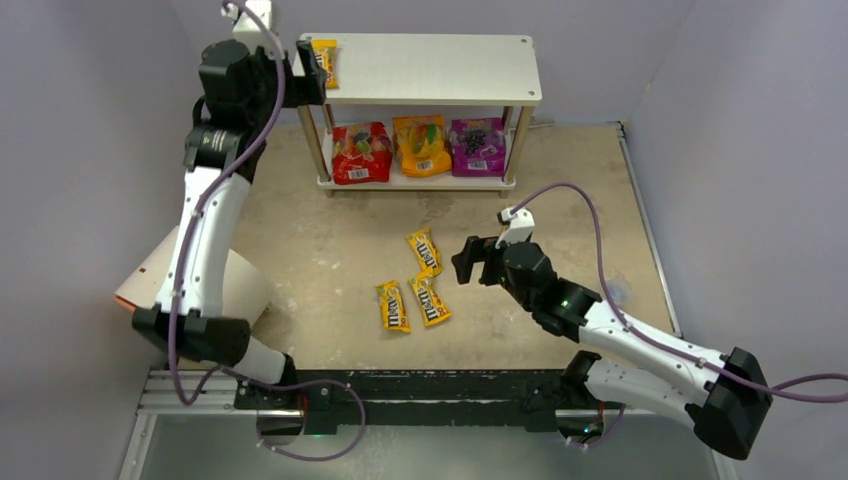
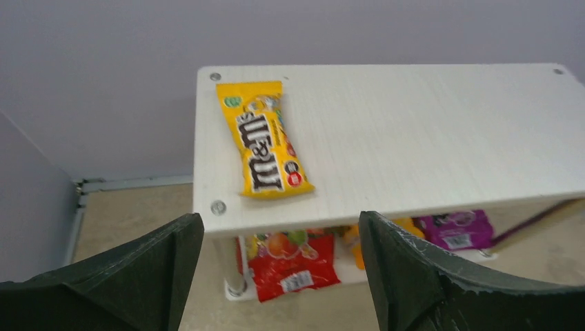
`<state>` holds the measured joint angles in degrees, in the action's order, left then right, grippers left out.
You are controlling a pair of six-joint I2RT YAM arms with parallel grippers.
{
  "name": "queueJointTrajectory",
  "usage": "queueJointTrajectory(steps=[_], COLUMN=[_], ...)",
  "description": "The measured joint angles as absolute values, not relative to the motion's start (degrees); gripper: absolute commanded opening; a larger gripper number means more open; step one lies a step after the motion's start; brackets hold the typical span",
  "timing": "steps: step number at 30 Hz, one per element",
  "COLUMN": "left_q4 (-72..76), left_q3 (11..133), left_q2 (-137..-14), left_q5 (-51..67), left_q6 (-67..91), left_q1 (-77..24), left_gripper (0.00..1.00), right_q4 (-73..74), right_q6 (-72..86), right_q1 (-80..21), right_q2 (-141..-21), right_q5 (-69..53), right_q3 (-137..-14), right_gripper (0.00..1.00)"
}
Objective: Place and organize the candy bags onto the shelf
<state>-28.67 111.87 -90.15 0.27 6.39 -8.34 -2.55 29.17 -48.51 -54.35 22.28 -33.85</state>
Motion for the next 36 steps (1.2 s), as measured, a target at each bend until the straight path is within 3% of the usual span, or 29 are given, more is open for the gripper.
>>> queueJointTrajectory(steps=[5,8,14,20,26,36], left_q4=[-21.5,-15.7,-17.5,-21.3,-9.8,3.5], left_q3=[89.2,68.8,44.9,35.3,23.7,22.2], left_q2=[-71.7,-56.9,-40.7,-42.9,-49.9,-65.1], left_q5=[4.6,8.4,14.0,21.3,30.3,28.4], left_q6=[17.6,25.0,36.2,38.5,43.6,46.0], left_q1=[-8.3,-8.3,-8.3,-8.3,-9.1,-21.2], left_gripper=[0.92,0.92,0.93,0.88,0.87,0.75], right_q4=[-4.4,-5.7,-7.4,-10.0,-10.1,-9.6], right_q6=[28.3,27.1,25.5,25.7,26.3,27.2], right_q1=[-48.5,-48.5,-48.5,-48.5,-48.5,-48.5], right_q2=[-52.6,-52.5,-53.5,-55.7,-56.6,-54.7], right_q5=[18.2,13.6,7.1,6.2,6.2,7.9], right_q3=[-33.8,-33.8,-33.8,-33.7,-33.7,-31.5], right_gripper=[0.99,0.99,0.99,0.99,0.99,0.99])
